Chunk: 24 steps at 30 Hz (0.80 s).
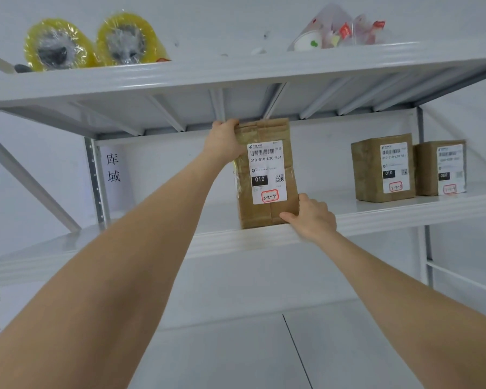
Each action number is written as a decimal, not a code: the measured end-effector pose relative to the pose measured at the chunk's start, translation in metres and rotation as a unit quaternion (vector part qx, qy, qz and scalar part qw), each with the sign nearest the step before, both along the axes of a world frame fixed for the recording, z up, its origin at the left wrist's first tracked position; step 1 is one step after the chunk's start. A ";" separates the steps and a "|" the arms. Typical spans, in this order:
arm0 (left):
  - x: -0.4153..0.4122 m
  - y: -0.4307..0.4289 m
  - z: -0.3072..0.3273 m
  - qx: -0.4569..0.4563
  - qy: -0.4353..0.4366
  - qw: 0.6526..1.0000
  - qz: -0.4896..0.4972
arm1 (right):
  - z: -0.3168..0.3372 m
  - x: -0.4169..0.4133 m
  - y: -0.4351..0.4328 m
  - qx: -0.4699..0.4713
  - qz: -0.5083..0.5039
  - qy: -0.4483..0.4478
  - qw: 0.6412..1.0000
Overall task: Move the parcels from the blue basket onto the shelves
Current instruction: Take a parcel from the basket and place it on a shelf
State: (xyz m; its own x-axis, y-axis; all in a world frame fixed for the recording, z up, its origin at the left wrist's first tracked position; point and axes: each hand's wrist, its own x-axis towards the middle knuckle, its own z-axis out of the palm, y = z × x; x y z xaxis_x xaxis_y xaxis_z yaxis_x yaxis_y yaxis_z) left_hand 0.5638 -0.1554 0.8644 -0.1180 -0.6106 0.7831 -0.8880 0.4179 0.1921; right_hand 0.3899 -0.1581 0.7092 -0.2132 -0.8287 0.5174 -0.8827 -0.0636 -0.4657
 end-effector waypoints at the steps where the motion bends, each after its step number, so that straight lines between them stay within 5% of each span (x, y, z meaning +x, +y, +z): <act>1: -0.002 0.000 0.000 0.001 -0.019 1.000 0.016 | 0.000 0.000 0.001 -0.006 -0.003 0.004 1.000; 5: -0.009 0.000 0.000 0.000 -0.081 0.995 0.056 | 0.005 0.001 0.007 -0.109 -0.002 0.023 0.994; 9: -0.013 0.003 0.002 0.007 -0.111 0.991 0.080 | 0.009 0.010 0.011 -0.195 0.052 0.162 0.966; 24: -0.030 -0.001 -0.001 -0.034 -0.182 0.971 0.148 | -0.003 0.029 0.000 -0.118 0.110 0.196 0.967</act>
State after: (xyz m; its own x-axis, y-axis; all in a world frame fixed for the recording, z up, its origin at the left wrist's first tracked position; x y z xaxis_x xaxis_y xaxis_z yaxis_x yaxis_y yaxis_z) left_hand 0.5342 -0.1563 0.8638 -0.2214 -0.6088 0.7618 -0.9752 0.1339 -0.1764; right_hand 0.4187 -0.1585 0.7062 0.2053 -0.6801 0.7038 -0.9417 -0.3332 -0.0473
